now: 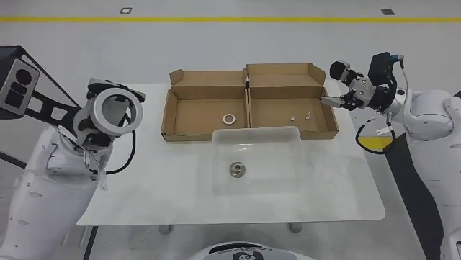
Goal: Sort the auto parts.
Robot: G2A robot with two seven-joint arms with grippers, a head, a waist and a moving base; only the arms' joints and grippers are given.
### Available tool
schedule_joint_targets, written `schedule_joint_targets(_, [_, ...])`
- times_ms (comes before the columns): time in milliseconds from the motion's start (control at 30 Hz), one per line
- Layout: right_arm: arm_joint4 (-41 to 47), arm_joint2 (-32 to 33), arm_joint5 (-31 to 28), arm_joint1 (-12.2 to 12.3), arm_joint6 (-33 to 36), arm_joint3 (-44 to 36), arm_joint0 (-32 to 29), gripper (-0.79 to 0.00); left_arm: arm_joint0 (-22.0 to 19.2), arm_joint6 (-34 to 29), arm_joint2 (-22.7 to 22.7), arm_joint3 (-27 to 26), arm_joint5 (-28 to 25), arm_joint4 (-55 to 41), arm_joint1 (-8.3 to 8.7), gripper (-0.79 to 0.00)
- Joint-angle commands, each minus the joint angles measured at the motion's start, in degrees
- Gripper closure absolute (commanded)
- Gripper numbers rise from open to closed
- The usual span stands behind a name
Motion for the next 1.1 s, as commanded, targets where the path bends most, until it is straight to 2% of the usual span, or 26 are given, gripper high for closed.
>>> schedule_joint_targets(0, [0.00, 0.00, 0.00, 0.00, 0.00, 0.00, 0.00, -0.785, -0.04, 0.81, -0.20, -0.15, 0.00, -0.05, -0.17, 0.000])
schedule_joint_targets(233, [0.00, 0.00, 0.00, 0.00, 0.00, 0.00, 0.00, -0.785, 0.13, -0.63, -1.53, 0.80, 0.00, 2.80, -0.47, 0.000])
schedule_joint_targets(533, [0.00, 0.00, 0.00, 0.00, 0.00, 0.00, 0.00, -0.785, 1.25, -9.26, -3.46, 2.52, 0.00, 7.97, -0.29, 0.000])
schedule_joint_targets(667, [0.00, 0.00, 0.00, 0.00, 0.00, 0.00, 0.00, -0.785, 1.81, -10.71, -4.26, 2.20, 0.00, 7.98, -0.35, 0.000])
schedule_joint_targets(1067, [0.00, 0.00, 0.00, 0.00, 0.00, 0.00, 0.00, -0.785, 1.91, -3.16, -3.85, -0.78, 0.00, 1.42, -1.35, 0.000])
